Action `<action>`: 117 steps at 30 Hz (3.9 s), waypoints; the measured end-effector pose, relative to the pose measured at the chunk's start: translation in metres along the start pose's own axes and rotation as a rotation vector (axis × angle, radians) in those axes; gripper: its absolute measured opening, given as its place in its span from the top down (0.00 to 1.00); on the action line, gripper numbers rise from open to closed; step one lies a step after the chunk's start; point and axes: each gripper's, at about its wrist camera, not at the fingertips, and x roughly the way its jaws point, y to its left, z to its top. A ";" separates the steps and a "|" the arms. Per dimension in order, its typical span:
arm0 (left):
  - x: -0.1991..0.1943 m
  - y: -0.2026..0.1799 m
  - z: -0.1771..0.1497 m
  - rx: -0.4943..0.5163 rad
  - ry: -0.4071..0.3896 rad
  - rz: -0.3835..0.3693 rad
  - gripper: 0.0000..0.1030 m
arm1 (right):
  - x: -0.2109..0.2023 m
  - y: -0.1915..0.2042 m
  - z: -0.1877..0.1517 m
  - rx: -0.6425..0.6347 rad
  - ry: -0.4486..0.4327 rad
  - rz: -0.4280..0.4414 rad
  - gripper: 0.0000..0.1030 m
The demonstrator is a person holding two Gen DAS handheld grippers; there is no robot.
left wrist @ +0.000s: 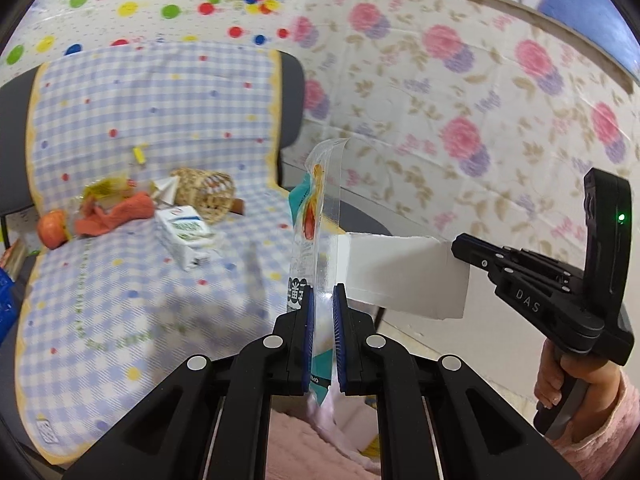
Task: Collect trash
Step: 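Carry wrapper and paper over the wastebasket and open both grippers, then move both tools back toward the chair seat, then grasp the orange fuzzy glove with the right gripper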
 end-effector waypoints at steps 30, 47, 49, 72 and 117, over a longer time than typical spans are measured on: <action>0.102 -0.083 -0.074 0.100 0.271 -0.194 0.86 | -0.015 -0.068 -0.103 0.075 0.210 -0.153 0.98; 0.087 -0.052 -0.051 0.044 0.190 -0.070 0.49 | 0.003 -0.077 -0.092 0.131 0.190 -0.147 0.61; 0.077 -0.047 -0.048 0.031 0.164 -0.048 0.49 | -0.005 -0.078 -0.085 0.143 0.161 -0.129 0.61; -0.017 0.066 -0.021 -0.072 0.064 0.357 0.35 | 0.027 0.031 -0.014 0.005 0.135 0.216 0.61; 0.042 0.332 0.104 -0.155 0.035 0.701 0.23 | 0.295 0.244 0.139 -0.046 0.224 0.364 0.57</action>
